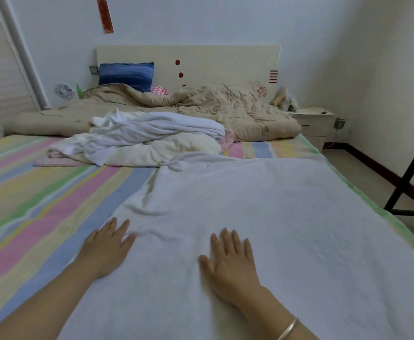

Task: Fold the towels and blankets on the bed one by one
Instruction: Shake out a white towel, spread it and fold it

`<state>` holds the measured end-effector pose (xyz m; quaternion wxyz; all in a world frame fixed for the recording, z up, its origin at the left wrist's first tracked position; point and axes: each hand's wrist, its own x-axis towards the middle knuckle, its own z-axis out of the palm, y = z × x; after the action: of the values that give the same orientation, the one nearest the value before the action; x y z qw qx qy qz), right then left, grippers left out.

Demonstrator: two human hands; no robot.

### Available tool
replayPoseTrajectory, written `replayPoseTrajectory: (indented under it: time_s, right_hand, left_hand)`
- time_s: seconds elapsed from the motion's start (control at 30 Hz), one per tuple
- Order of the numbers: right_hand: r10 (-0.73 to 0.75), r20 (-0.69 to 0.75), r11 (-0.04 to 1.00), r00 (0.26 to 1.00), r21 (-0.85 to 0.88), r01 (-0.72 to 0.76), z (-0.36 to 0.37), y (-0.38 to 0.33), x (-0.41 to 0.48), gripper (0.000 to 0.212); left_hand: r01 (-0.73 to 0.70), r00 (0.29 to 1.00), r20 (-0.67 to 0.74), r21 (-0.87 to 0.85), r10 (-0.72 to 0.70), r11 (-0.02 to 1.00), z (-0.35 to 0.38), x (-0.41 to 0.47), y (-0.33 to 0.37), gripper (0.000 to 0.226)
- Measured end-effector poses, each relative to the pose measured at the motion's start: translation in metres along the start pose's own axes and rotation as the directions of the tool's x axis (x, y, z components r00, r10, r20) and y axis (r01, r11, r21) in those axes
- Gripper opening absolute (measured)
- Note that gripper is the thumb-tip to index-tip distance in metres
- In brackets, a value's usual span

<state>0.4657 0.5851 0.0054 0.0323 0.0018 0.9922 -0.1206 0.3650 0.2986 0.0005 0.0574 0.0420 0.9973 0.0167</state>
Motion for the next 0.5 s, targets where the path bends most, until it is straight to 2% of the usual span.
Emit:
replayPoseTrajectory:
  time_s: [0.07, 0.13, 0.27, 0.37, 0.5]
  right_hand:
    - [-0.018, 0.018, 1.0, 1.0, 0.006, 0.018, 0.007, -0.034, -0.024, 0.111]
    - [-0.013, 0.038, 1.0, 0.999, 0.004, 0.013, 0.011, -0.062, -0.041, 0.115]
    - [-0.021, 0.085, 0.999, 0.996, -0.022, 0.023, 0.019, -0.107, -0.06, 0.074]
    - [-0.065, 0.089, 0.996, 0.994, -0.047, 0.07, 0.03, -0.127, -0.07, 0.066]
    - [-0.088, 0.102, 0.996, 0.991, -0.021, 0.09, 0.034, -0.121, -0.069, 0.063]
  left_hand:
    - [0.025, 0.999, -0.031, -0.032, -0.026, 0.999, 0.008, -0.022, -0.029, 0.063]
    - [0.045, 0.994, -0.099, -0.032, -0.048, 0.998, 0.015, -0.044, -0.045, 0.062]
    - [0.067, 0.987, -0.146, 0.002, -0.066, 0.998, 0.021, -0.071, -0.05, 0.06]
    - [0.085, 0.992, -0.096, -0.006, -0.085, 0.996, 0.023, -0.077, -0.047, 0.061]
    - [0.102, 0.993, -0.055, 0.0, -0.101, 0.995, 0.023, -0.075, -0.042, 0.061]
